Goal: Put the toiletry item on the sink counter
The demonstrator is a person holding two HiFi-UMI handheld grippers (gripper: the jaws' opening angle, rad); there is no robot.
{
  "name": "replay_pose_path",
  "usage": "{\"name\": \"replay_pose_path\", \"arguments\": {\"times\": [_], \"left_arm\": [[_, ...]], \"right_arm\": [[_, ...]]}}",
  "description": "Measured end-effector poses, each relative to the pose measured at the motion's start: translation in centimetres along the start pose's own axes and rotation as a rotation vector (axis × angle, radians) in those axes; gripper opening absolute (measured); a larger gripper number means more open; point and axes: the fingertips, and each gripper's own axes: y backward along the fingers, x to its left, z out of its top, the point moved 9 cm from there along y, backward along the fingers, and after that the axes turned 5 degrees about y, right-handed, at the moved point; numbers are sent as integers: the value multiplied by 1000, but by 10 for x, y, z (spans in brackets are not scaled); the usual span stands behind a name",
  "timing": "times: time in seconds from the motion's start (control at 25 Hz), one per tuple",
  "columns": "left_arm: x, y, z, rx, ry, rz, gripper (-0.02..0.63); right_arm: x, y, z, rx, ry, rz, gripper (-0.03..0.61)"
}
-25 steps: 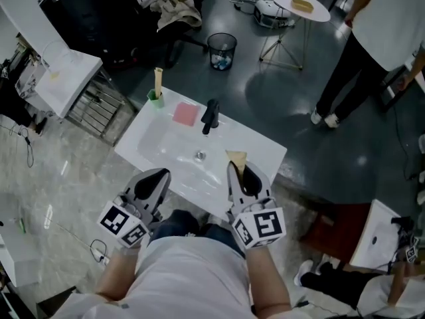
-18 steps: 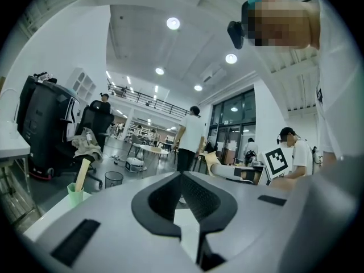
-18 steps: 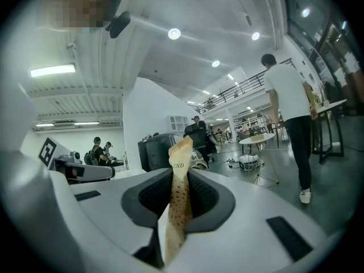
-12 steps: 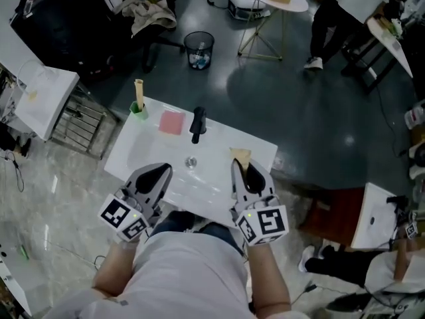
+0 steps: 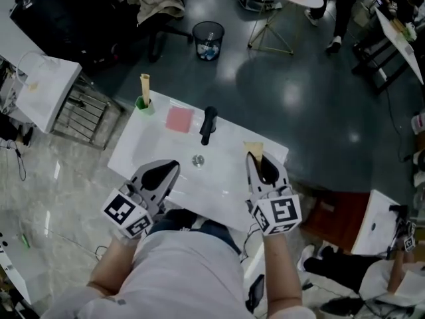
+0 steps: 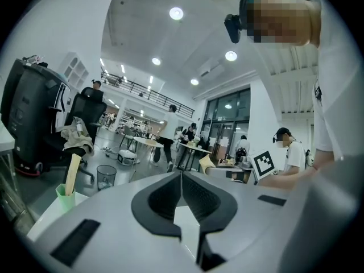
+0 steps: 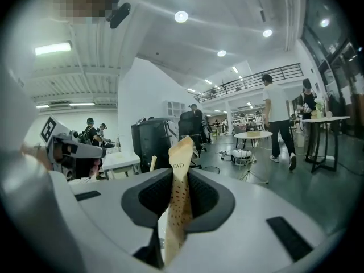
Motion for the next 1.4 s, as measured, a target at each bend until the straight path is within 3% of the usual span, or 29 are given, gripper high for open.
{"name": "replay_pose_path", "arguments": {"times": [0.76,1.4], "left_arm": [[34,19,-39,69,38,185,18],[38,34,-72,89,92,295,18]], "right_arm": [[-31,-144,-99,254,167,229,61],[-39,-207,-190,464,235,360,63]]}}
